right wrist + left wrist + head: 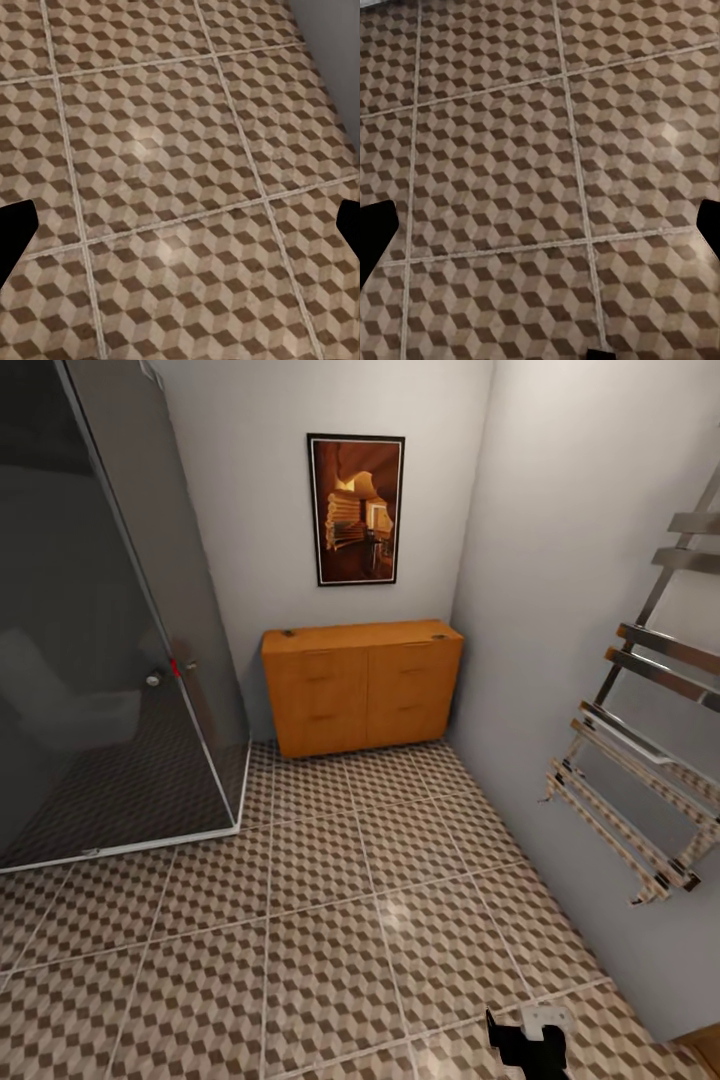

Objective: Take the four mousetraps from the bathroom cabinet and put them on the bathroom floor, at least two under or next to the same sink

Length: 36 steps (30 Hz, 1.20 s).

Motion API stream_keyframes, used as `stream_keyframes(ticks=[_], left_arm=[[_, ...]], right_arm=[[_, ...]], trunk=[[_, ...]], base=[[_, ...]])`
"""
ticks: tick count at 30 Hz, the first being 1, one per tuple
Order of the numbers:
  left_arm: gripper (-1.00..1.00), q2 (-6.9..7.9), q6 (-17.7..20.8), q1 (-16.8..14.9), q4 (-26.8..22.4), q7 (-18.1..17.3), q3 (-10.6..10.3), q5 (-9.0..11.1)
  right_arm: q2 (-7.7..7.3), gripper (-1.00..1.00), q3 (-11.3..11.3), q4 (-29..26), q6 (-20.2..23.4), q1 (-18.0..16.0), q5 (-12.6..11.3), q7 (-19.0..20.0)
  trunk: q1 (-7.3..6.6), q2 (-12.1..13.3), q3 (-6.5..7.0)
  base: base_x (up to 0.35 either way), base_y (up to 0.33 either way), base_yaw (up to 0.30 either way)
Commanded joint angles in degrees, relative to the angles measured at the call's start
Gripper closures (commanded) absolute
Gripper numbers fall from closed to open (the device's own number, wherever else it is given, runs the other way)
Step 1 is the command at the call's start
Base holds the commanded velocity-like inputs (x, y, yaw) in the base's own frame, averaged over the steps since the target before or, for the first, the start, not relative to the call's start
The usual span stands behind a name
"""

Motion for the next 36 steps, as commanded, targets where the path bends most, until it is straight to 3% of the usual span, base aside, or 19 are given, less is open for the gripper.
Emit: stream_keyframes(ticks=[1, 36], left_arm=[[-1.00, -0.03, -0.3, -0.1, 0.2, 0.1, -0.5, 0.3], [-1.00, -0.03, -0.3, -0.1, 0.2, 0.1, -0.5, 0.3]], right_arm=[[0.00, -1.00, 0.5, 0.0, -0.2, 0.0, -0.5, -0.1], [0.00, -1.00, 0.5, 0.0, -0.2, 0.0, -0.5, -0.1]], trunk=[[0.06, -0.1, -0.10], [0.06, -0.1, -0.10]], base=[[0.318, 0.000, 0.000], [0.293, 0.071, 0.000]])
